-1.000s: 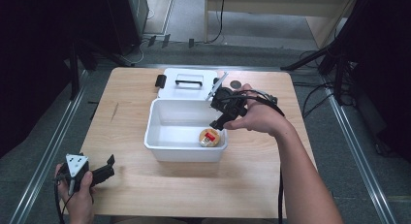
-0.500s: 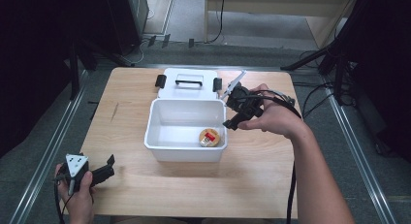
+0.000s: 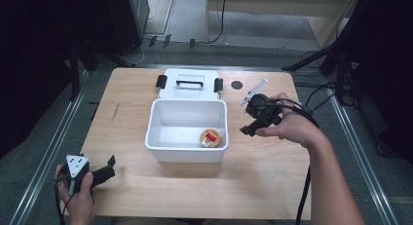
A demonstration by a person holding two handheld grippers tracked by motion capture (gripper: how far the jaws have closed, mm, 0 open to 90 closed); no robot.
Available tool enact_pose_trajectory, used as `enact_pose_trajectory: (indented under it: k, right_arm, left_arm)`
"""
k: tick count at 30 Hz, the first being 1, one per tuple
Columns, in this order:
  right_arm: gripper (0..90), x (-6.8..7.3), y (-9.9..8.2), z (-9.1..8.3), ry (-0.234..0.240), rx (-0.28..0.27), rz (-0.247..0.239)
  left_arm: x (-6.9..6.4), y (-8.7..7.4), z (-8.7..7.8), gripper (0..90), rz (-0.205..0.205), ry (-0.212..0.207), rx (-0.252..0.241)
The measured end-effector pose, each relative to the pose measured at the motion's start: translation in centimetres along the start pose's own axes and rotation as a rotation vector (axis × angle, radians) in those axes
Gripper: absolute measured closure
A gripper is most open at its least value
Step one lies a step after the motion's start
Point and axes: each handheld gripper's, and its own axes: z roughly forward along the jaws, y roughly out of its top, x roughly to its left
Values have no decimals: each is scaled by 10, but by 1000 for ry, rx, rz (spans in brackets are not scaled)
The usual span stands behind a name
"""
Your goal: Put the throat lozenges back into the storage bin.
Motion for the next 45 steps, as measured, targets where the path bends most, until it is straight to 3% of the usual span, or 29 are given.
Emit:
enact_pose_trajectory:
  k: [8,11,13,16,17,19,22,36,39,45]
  right_arm:
    - [307,-8,-25,7,-7,25,42]
    - [238,-10,-33,11,-5,34,73]
    - [130,-14,-41,15,-21,54,105]
    - [125,-15,-48,18,-36,58,123]
    - [77,-14,-55,20,-70,46,126]
    - [33,-14,-59,21,-75,40,132]
    - [0,-16,-68,26,-64,40,180]
    - [0,-21,-111,35,-137,-109,349]
    - [0,-20,-128,38,-152,-156,402]
    - [0,-15,-152,45,-182,-225,441]
  left_arm:
    - [0,0,0,0,0,0,-1]
    - [0,0,0,0,0,0,0]
    - [0,0,0,0,0,-1,-1]
    - [0,0,0,0,-2,-2,-1]
    - [0,0,0,0,-3,-2,1]
    - [0,0,0,0,-3,-3,2]
    - [0,0,0,0,0,-1,2]
    - [1,0,0,0,-7,-6,2]
    - [1,0,0,0,-6,-6,1]
    - [1,0,0,0,-2,-5,3]
